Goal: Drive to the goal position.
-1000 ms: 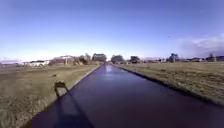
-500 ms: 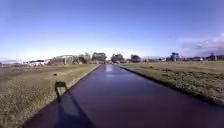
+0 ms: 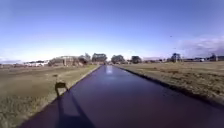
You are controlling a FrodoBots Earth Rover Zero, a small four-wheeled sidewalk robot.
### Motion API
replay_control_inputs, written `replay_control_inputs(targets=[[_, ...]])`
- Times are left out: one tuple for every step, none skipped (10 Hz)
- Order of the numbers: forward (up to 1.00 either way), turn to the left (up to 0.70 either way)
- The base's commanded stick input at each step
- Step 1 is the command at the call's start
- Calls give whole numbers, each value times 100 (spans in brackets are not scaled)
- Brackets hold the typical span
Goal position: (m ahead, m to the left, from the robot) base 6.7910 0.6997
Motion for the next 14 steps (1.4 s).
replay_control_inputs(targets=[[100, 0], [100, 0], [100, 0], [100, 0], [100, 0], [100, 0], [100, 0], [100, 0], [100, 0], [100, 0], [100, 18], [100, 35], [100, 10], [100, 2]])
